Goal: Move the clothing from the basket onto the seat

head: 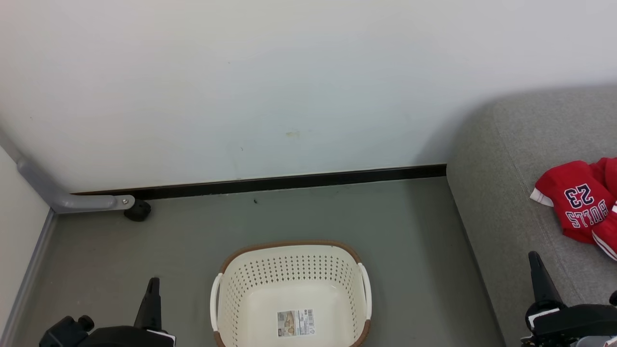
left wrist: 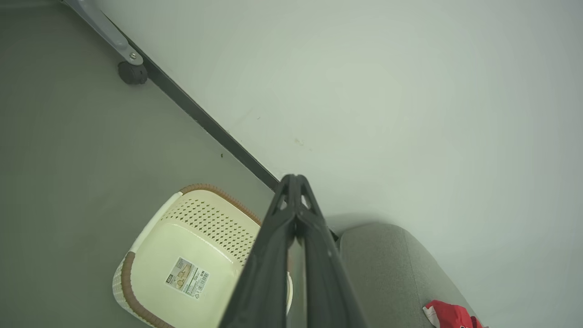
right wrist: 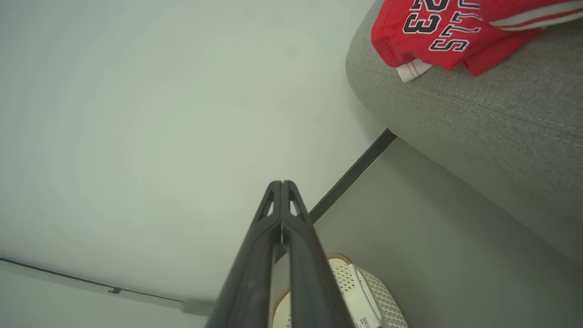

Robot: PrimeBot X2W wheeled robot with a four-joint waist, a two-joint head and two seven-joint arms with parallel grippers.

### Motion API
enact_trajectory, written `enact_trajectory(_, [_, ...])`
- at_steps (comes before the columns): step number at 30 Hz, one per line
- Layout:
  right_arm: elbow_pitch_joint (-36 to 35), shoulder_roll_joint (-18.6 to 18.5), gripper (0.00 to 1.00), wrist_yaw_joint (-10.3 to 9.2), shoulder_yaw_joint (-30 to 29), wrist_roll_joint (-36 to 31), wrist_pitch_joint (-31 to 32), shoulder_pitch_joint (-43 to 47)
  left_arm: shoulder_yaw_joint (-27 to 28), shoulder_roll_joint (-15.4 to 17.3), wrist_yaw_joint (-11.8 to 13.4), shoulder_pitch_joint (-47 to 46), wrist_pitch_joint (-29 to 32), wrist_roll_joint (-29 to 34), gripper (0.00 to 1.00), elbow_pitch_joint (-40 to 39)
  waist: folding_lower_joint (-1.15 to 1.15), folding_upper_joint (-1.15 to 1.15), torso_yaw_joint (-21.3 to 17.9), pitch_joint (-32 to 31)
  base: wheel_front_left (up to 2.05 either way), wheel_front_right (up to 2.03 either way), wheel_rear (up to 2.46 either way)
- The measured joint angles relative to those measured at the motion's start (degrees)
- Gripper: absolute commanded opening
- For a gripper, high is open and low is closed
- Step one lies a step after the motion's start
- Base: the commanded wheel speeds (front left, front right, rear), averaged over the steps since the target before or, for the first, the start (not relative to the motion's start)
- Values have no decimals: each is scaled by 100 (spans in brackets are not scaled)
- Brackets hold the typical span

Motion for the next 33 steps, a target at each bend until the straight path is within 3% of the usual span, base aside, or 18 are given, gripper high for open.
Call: enact_trajectory(33, [268, 350, 0, 149, -730, 2296, 662, -254, 599, -312, -401, -177, 660, -2069, 0, -5, 0, 0, -89, 81, 0, 0, 0])
